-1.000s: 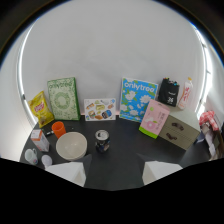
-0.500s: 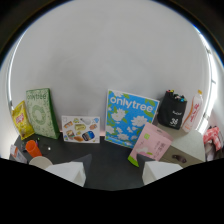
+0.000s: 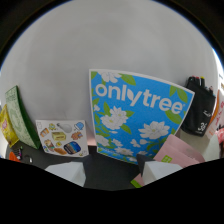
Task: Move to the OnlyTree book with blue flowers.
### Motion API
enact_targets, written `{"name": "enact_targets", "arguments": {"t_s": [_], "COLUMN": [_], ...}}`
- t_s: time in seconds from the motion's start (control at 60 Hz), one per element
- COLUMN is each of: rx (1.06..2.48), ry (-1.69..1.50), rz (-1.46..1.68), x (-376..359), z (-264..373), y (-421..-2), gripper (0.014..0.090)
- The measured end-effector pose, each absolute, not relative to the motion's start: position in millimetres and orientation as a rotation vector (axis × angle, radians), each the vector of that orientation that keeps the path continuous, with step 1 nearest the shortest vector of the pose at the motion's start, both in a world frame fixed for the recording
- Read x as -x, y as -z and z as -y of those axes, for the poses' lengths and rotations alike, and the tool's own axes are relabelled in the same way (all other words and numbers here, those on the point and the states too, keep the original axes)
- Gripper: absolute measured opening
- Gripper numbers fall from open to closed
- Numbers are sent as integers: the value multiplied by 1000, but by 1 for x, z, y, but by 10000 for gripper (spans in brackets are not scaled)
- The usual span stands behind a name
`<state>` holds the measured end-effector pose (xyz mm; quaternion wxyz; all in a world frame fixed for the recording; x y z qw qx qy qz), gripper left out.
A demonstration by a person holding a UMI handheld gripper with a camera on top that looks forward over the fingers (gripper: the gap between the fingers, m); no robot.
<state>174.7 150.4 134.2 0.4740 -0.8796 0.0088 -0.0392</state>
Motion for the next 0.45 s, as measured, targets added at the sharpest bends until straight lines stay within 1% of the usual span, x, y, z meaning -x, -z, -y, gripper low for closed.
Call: {"name": "enact_targets", "arguments": {"t_s": [0.45], "rx": [2162], "ry": [76], "rz": [3], "x": [-168], "z": [-156], "y": [-131], "gripper": [865]}}
